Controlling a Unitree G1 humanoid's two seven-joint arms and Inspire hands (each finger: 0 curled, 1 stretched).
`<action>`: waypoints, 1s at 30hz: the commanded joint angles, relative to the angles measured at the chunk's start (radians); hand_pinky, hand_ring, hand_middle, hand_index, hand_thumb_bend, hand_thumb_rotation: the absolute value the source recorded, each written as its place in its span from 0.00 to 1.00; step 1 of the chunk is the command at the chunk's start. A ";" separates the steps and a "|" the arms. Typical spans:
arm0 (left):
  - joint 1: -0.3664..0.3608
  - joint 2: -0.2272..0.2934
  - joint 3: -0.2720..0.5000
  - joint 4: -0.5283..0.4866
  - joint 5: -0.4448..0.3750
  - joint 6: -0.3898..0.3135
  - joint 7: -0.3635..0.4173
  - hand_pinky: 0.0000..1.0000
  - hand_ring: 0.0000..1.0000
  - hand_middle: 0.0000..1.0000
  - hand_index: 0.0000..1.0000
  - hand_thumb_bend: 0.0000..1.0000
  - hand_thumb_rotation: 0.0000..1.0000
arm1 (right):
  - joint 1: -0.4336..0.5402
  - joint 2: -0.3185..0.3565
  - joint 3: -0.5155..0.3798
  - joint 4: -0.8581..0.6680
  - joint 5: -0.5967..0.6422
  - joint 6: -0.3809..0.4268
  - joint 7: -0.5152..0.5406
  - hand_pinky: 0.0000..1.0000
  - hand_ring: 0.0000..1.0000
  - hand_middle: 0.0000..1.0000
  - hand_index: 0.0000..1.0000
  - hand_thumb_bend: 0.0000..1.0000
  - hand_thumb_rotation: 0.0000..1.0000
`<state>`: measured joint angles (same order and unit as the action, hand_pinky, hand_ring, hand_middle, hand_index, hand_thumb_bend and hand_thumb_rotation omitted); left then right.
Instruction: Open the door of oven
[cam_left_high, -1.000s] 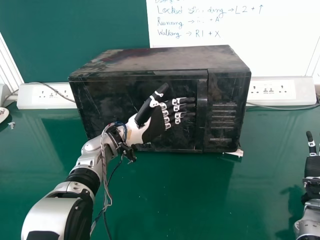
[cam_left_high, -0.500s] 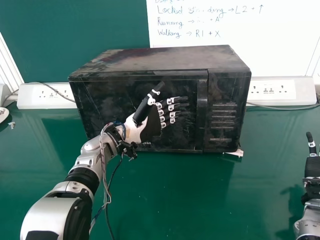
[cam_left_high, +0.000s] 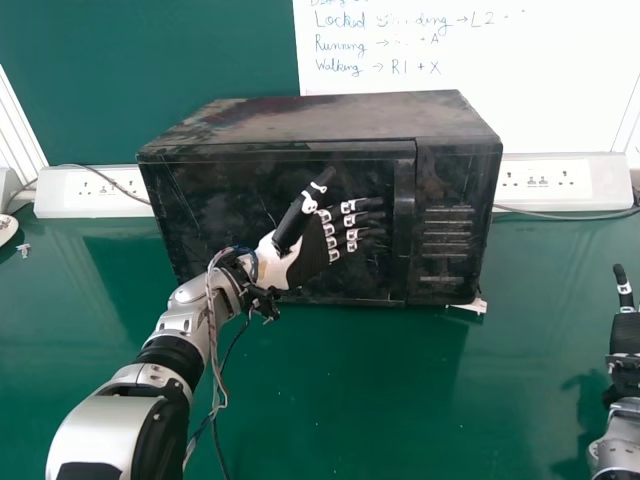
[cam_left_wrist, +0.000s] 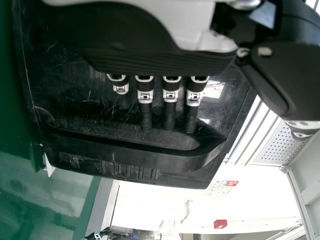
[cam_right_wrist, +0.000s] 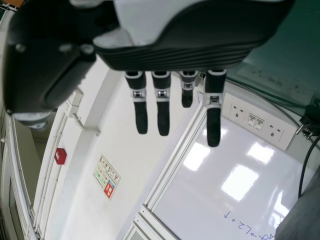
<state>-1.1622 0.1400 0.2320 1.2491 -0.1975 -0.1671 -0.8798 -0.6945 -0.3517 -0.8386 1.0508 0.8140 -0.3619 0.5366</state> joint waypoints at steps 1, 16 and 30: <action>0.002 -0.005 -0.011 -0.014 0.009 0.002 0.002 0.51 0.70 0.82 0.83 0.91 0.97 | -0.010 0.005 0.000 0.003 0.000 -0.004 -0.003 0.78 0.88 0.91 0.87 1.00 0.93; -0.009 -0.017 -0.007 -0.001 -0.003 0.023 -0.017 0.50 0.72 0.83 0.82 0.92 0.96 | -0.008 0.013 0.005 -0.008 -0.004 -0.012 -0.009 0.79 0.89 0.91 0.87 1.00 0.95; -0.015 -0.028 -0.011 -0.001 0.000 0.036 -0.018 0.49 0.71 0.82 0.81 0.93 0.95 | -0.010 0.013 0.008 -0.007 -0.006 -0.015 -0.024 0.76 0.88 0.90 0.85 1.00 0.94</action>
<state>-1.1659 0.1175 0.2229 1.2491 -0.1989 -0.1396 -0.8961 -0.6945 -0.3461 -0.8348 1.0477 0.8130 -0.3734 0.5219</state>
